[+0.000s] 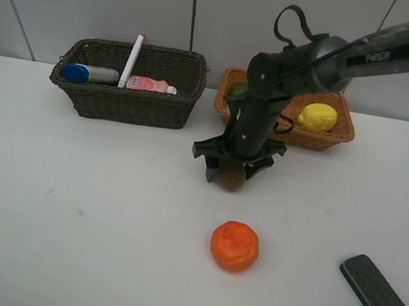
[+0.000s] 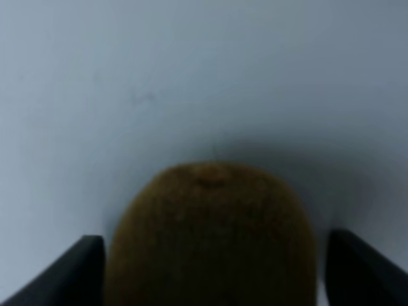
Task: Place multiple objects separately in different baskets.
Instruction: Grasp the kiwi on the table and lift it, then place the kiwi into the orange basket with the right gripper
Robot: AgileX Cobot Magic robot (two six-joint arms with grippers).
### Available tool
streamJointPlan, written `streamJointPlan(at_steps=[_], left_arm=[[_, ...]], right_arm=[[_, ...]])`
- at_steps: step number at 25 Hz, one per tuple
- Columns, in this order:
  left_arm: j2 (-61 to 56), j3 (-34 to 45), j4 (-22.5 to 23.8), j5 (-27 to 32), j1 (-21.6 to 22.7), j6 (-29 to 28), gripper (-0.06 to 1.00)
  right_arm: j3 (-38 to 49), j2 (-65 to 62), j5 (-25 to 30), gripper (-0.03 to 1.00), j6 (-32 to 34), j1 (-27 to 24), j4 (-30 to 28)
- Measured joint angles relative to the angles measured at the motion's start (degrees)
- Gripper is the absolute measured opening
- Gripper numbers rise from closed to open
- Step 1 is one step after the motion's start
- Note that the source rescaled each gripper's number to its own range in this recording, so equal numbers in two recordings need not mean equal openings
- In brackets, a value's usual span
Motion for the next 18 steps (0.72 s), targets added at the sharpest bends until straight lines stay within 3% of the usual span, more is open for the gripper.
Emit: streamJointPlan(at_steps=[1,2,8,12,18], left_arm=[[0.0,0.0,0.0,0.0,0.0,0.0,1.0],[0.0,0.0,0.0,0.0,0.0,0.0,1.0],[0.0,0.0,0.0,-0.06,0.0,0.0,1.0],[0.0,0.0,-0.04,-0.12,0.0,0.0,1.0],[0.0,0.0,-0.04,-0.16,0.0,0.0,1.0]], right_arm=[[0.0,0.07,0.17,0.13,-0.05,-0.04,-0.14],[0.0,0.07,0.39,0.06,-0.05,-0.04,-0.32],[-0.73,-1.51,4.5,0.04,-2.84,-0.04,-0.49],[-6.82,-6.63,6.26,0.04,-4.16,-0.59,-1.87],[-19.05,-7.44,4.66,0.04,-4.77,-9.19,-3.17]])
